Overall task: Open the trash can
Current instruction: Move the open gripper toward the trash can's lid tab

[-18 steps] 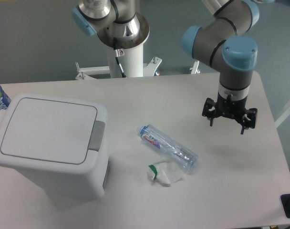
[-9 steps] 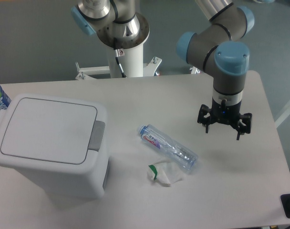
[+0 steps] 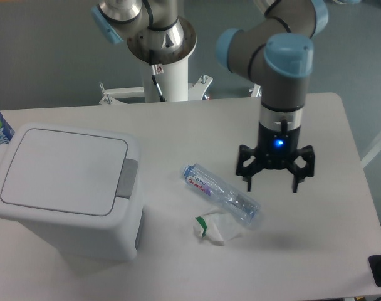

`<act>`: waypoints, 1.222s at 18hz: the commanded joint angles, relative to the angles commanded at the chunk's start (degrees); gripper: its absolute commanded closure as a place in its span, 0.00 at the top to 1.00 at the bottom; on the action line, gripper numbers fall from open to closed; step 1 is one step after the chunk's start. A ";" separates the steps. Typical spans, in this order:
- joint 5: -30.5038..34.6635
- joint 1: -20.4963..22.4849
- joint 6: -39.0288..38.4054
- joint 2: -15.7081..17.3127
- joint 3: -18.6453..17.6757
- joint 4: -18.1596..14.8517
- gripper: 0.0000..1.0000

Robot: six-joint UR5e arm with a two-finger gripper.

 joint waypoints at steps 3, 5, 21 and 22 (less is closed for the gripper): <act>-0.96 -3.26 -1.77 1.84 0.53 0.00 1.00; -4.12 -3.87 -2.74 2.64 0.53 0.00 1.00; -9.76 -9.68 -5.90 5.19 -2.37 0.35 1.00; -9.76 -9.68 -5.90 5.10 -2.11 0.26 1.00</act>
